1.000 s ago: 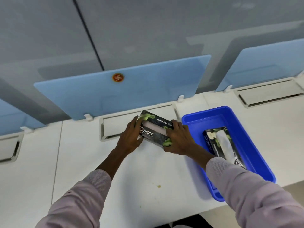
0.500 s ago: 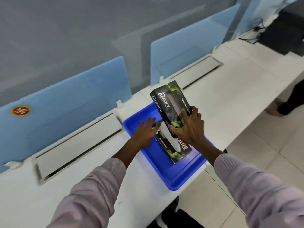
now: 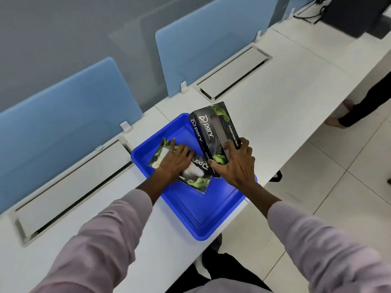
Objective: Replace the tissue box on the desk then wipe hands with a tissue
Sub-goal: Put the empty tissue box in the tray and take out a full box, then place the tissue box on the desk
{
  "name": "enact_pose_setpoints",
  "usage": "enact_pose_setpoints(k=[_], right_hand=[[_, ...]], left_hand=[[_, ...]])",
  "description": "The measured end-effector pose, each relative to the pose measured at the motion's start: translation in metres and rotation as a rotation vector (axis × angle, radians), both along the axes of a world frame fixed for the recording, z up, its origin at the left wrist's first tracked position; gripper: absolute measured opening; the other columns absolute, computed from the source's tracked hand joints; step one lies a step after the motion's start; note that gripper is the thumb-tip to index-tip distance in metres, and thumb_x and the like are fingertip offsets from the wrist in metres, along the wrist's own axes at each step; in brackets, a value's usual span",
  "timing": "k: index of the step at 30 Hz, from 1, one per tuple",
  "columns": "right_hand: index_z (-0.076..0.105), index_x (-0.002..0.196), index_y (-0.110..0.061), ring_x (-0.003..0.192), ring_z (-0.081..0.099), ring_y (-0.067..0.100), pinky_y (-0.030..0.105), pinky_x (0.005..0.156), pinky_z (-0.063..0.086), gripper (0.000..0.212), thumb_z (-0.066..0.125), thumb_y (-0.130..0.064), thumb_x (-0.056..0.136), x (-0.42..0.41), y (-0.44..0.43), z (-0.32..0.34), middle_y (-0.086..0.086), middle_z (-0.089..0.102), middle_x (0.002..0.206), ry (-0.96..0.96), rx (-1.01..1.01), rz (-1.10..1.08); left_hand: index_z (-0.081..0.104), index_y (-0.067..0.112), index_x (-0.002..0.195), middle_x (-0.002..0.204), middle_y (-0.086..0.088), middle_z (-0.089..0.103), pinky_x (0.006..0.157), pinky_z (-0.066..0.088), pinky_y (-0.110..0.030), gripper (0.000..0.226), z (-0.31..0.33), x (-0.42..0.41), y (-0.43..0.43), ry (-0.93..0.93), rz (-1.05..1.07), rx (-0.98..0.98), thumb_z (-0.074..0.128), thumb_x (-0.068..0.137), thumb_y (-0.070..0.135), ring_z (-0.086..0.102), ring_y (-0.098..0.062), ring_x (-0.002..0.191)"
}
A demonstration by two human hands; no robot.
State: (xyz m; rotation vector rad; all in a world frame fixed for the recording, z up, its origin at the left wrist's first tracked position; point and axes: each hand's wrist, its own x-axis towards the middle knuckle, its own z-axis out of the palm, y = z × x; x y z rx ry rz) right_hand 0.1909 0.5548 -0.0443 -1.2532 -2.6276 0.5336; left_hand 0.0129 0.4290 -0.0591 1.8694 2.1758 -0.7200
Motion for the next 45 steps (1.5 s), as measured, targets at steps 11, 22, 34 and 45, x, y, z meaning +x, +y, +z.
enact_pose_setpoints(k=[11, 22, 34, 45], right_hand=[[0.04, 0.123, -0.019, 0.107, 0.051, 0.04, 0.054, 0.08, 0.055, 0.085, 0.066, -0.073, 0.063, -0.048, -0.041, -0.014, 0.017, 0.04, 0.126, -0.085, -0.128, 0.141], [0.029, 0.131, -0.016, 0.126, 0.039, 0.049, 0.061, 0.089, 0.045, 0.099, 0.083, -0.061, 0.061, -0.04, -0.073, -0.061, 0.022, 0.025, 0.144, -0.529, -0.186, 0.246], [0.041, 0.139, -0.011, 0.147, 0.027, 0.043, 0.057, 0.114, 0.031, 0.066, 0.059, -0.053, 0.091, -0.104, -0.144, -0.015, 0.024, 0.032, 0.154, -0.176, -0.046, 0.561], [0.057, 0.128, -0.011, 0.124, 0.05, 0.033, 0.045, 0.097, 0.045, 0.039, 0.065, -0.027, 0.093, -0.146, -0.301, -0.035, 0.012, 0.056, 0.131, -0.158, -0.225, 0.879]], left_hand=[[0.028, 0.008, 0.148, 0.14, -0.021, 0.044, 0.115, 0.027, -0.067, 0.131, 0.065, -0.03, -0.086, 0.17, 0.619, 0.062, 0.094, 0.043, 0.048, 0.043, -0.039, 0.132], [0.024, 0.007, 0.146, 0.135, -0.019, 0.045, 0.102, 0.042, -0.058, 0.132, 0.041, -0.008, -0.184, 0.078, 1.038, 0.101, 0.088, 0.042, 0.055, 0.045, -0.038, 0.123], [0.015, 0.009, 0.155, 0.139, -0.015, 0.045, 0.105, 0.041, -0.056, 0.138, 0.006, 0.01, -0.275, -0.079, 1.123, 0.2, 0.086, 0.045, 0.054, 0.047, -0.039, 0.125], [0.012, 0.01, 0.158, 0.151, -0.011, 0.044, 0.118, 0.025, -0.059, 0.142, -0.044, -0.011, -0.362, -0.252, 1.071, 0.373, 0.084, 0.048, 0.064, 0.044, -0.035, 0.134]])
